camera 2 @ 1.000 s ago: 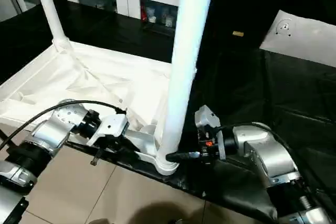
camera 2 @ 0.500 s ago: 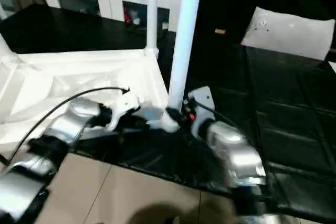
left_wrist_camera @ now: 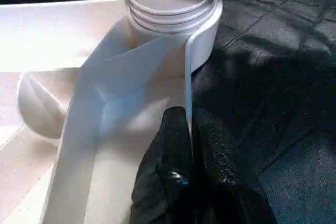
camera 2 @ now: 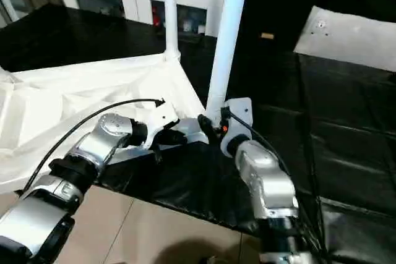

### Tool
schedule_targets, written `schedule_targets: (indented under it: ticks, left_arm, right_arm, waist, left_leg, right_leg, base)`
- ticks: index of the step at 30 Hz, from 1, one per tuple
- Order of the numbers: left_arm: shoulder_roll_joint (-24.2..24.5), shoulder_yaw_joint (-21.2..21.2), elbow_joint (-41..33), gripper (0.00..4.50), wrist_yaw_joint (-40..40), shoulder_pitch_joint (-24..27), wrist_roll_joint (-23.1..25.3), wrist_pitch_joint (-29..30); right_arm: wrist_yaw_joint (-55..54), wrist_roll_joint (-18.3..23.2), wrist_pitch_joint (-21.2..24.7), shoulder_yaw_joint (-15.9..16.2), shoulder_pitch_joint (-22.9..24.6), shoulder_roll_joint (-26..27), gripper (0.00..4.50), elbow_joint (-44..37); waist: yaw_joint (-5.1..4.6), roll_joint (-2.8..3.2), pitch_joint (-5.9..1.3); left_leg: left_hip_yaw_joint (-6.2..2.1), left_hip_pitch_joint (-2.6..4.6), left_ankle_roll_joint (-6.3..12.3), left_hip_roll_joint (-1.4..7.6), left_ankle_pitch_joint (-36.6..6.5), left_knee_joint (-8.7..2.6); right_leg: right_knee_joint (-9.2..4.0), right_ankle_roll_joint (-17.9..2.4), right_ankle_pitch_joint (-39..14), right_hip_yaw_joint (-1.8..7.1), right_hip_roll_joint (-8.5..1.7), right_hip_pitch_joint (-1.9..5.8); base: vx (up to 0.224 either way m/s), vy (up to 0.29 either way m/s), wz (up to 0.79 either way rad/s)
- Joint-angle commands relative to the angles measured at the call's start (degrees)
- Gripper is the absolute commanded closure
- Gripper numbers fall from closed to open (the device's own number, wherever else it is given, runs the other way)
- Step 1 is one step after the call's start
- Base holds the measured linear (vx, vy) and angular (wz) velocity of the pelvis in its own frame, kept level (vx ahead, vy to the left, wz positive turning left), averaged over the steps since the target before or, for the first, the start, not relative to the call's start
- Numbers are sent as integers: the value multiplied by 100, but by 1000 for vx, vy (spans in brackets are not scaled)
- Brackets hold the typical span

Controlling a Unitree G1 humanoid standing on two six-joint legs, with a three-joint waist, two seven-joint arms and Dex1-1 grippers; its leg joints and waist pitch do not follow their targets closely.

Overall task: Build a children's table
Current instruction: Rotate leg to tighten

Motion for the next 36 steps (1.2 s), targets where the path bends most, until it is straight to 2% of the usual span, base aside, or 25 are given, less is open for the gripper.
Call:
schedule_targets:
  ticks: [1, 2, 3, 4, 5, 7, 8, 9, 10, 12, 15, 17, 18, 21, 23, 25, 27, 30, 31, 36]
  left_arm:
    - [88, -87, -116, 450, -211, 5, 42, -189]
    - [138, -124, -134, 450, -339, 35, 33, -248]
    - [199, -168, -147, 450, -479, 74, 22, -312]
    - [330, -228, -170, 450, -871, 169, -54, -482]
    - [351, -231, -172, 450, -939, 185, -73, -504]
    - [383, -227, -154, 450, -1055, 203, -113, -546]
    - [426, -268, -162, 450, -1221, 229, -122, -732]
    - [458, -299, -168, 450, -1346, 249, -128, -870]
    - [490, -328, -175, 450, -1477, 269, -134, -1012]
    - [654, -385, -391, 450, -2204, 372, -363, -1194]
    - [775, -458, -400, 450, -2528, 368, -379, -1373]
    - [838, -481, -401, 450, -2663, 361, -372, -1452]
    - [924, -532, -430, 450, -2840, 360, -360, -1560]
    - [1056, -610, -494, 450, -3191, 376, -369, -1742]
    - [1135, -657, -596, 450, -3383, 411, -391, -1830]
    - [1182, -677, -697, 450, -3533, 442, -435, -1874]
    - [1225, -712, -790, 450, -3635, 469, -436, -1902]
    - [1271, -780, -875, 450, -3684, 497, -435, -1960]
    - [1277, -790, -883, 450, -3687, 500, -437, -1966]
    - [1188, -806, -993, 450, -3651, 524, -436, -1985]
  right_arm:
    - [625, 283, 113, 155, 84, -179, 88, -280]
    - [803, 343, 118, 141, 105, -309, 88, -330]
    - [1046, 409, 62, 149, 132, -474, 69, -381]
    - [1630, 437, -112, 219, 191, -945, 60, -426]
    - [1746, 425, -164, 241, 202, -1043, 60, -425]
    - [1959, 383, -280, 284, 215, -1227, 38, -407]
    - [2114, 359, -357, 315, 208, -1365, 38, -347]
    - [2231, 342, -415, 338, 202, -1469, 18, -303]
    - [2356, 339, -466, 365, 199, -1587, 18, -266]
    - [3242, 529, -664, 434, 114, -1983, 18, -122]
    - [3792, 640, -775, 518, 79, -2216, 18, -26]
    - [4037, 691, -835, 577, 65, -2321, 45, 27]
    - [4334, 783, -837, 620, 52, -2406, 53, 56]
    - [4865, 940, -882, 750, 29, -2551, 77, 79]
    - [5204, 1004, -911, 891, 28, -2665, 99, 63]
    - [5451, 1021, -946, 984, 5, -2718, 108, 92]
    - [5567, 963, -1024, 1086, -16, -2750, 133, 119]
    - [5649, 880, -1145, 1184, -29, -2762, 150, 160]
    - [5657, 877, -1153, 1192, -32, -2760, 171, 165]
    - [5602, 744, -1321, 1381, -58, -2615, 205, 231]
  waist:
    - [39, 19, -357]
    - [29, 25, -358]
    - [24, 23, -358]
    - [19, 15, -350]
    - [32, 3, -345]
    - [38, 14, -340]
    - [31, -16, -331]
    - [46, -3, -330]
    - [49, -1, -328]
    - [69, -20, -331]
    - [144, -27, -333]
    - [168, -37, -339]
    - [174, -72, -339]
    - [227, -48, -345]
    - [265, -78, -346]
    - [301, -58, -344]
    - [308, -78, -342]
    - [307, -75, -341]
    - [309, -79, -343]
    - [307, -92, -350]
  left_leg:
    - [-36, -78, 397, 173, -602, -400]
    - [-35, -74, 409, 188, -619, -398]
    - [-37, -79, 413, 185, -632, -398]
    - [-31, -79, 417, 177, -676, -394]
    - [-25, -74, 445, 172, -726, -384]
    - [-19, -69, 450, 186, -740, -388]
    - [-11, -63, 432, 179, -808, -386]
    - [-22, -56, 431, 178, -829, -386]
    - [-24, -53, 426, 183, -842, -391]
    - [-25, -51, 443, 198, -849, -390]
    - [-12, -21, 499, 228, -825, -394]
    - [-10, -31, 488, 233, -788, -391]
    - [-5, -36, 506, 234, -773, -391]
    - [-5, -46, 532, 265, -666, -392]
    - [9, -44, 522, 270, -632, -387]
    - [13, -39, 492, 275, -630, -387]
    - [15, -43, 458, 272, -648, -388]
    - [8, -45, 402, 263, -665, -392]
    - [7, -39, 396, 264, -663, -392]
    - [10, -45, 380, 264, -604, -389]
  right_leg:
    - [-372, -873, -1530, 318, -459, 412]
    - [-369, -897, -1509, 322, -469, 394]
    - [-372, -905, -1532, 316, -471, 400]
    - [-390, -896, -1644, 313, -472, 402]
    - [-407, -860, -1770, 312, -468, 414]
    - [-420, -840, -1874, 314, -471, 380]
    - [-441, -803, -2057, 304, -466, 364]
    - [-450, -783, -2167, 295, -477, 364]
    - [-471, -722, -2301, 293, -475, 357]
    - [-465, -711, -2334, 300, -490, 359]
    - [-425, -818, -2145, 308, -489, 317]
    - [-400, -874, -2025, 298, -494, 336]
    - [-401, -872, -2016, 297, -494, 340]
    - [-357, -913, -1850, 295, -503, 348]
    - [-342, -947, -1768, 296, -508, 348]
    - [-339, -949, -1819, 297, -515, 342]
    - [-343, -923, -1884, 293, -513, 343]
    - [-354, -861, -1982, 292, -516, 341]
    - [-348, -858, -1983, 290, -515, 335]
    - [-333, -893, -1867, 290, -511, 334]
  base:
    - [0, 0, 0]
    - [0, 0, 0]
    - [0, 0, 0]
    - [0, 0, 0]
    - [0, 0, 0]
    - [0, 0, 0]
    - [0, 0, 0]
    - [0, 0, 0]
    - [0, 0, 0]
    - [0, 0, 0]
    - [0, 0, 0]
    - [0, 0, 0]
    - [0, 0, 0]
    - [0, 0, 0]
    - [0, 0, 0]
    - [0, 0, 0]
    - [0, 0, 0]
    - [0, 0, 0]
    - [0, 0, 0]
    - [0, 0, 0]
